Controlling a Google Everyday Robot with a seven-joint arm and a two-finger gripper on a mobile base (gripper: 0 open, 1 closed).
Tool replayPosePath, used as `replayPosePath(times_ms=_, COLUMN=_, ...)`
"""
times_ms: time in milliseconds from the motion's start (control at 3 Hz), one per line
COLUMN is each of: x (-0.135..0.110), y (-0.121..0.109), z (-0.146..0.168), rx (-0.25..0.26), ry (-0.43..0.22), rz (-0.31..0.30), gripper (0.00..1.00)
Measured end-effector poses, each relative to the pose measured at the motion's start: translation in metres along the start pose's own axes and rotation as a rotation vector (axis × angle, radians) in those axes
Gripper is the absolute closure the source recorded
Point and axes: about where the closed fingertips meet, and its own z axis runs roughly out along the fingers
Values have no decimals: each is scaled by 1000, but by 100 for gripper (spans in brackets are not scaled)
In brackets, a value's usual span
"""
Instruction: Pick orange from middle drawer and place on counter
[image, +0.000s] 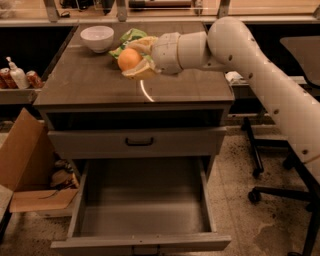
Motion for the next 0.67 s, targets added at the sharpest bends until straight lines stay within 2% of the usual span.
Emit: replayPosePath(times_ms=667, x=32, y=-17, z=22, rx=-18, ry=64, rz=75, gripper=100)
